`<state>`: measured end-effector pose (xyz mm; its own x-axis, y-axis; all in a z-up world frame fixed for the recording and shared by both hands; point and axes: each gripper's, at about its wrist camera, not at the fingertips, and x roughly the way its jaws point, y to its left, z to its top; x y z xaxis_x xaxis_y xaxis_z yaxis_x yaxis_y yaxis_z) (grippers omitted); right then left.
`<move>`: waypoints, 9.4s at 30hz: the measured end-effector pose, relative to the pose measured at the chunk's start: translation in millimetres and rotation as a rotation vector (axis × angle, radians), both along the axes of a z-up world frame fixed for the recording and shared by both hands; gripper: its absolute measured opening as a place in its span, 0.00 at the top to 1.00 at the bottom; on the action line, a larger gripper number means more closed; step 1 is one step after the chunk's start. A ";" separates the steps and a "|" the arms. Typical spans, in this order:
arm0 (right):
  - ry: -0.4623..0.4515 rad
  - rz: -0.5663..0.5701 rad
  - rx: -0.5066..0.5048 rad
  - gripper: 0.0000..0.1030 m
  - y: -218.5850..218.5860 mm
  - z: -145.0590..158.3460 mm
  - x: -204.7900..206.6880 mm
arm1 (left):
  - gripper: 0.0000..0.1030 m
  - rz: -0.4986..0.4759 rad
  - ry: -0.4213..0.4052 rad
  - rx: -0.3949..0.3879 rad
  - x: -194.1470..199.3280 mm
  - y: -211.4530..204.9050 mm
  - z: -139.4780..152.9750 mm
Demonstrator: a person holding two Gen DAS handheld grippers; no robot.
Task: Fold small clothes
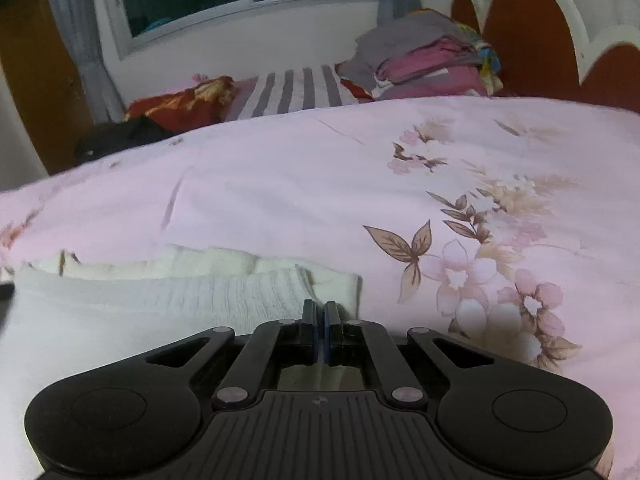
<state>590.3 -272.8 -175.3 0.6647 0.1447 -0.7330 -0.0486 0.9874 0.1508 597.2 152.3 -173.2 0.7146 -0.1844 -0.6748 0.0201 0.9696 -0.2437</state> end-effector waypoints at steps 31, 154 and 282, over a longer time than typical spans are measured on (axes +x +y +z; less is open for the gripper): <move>-0.012 0.020 0.055 0.76 36.8 4.1 -1.0 | 0.30 -0.143 -0.073 0.181 -3.7 -51.8 -8.6; 0.011 0.203 0.199 0.96 146.3 24.1 -99.2 | 0.93 0.430 -0.004 -0.620 -194.1 7.3 -38.4; 0.006 0.260 0.132 0.84 -14.9 56.2 -151.3 | 0.65 -0.283 -0.009 0.036 -152.0 -209.9 38.9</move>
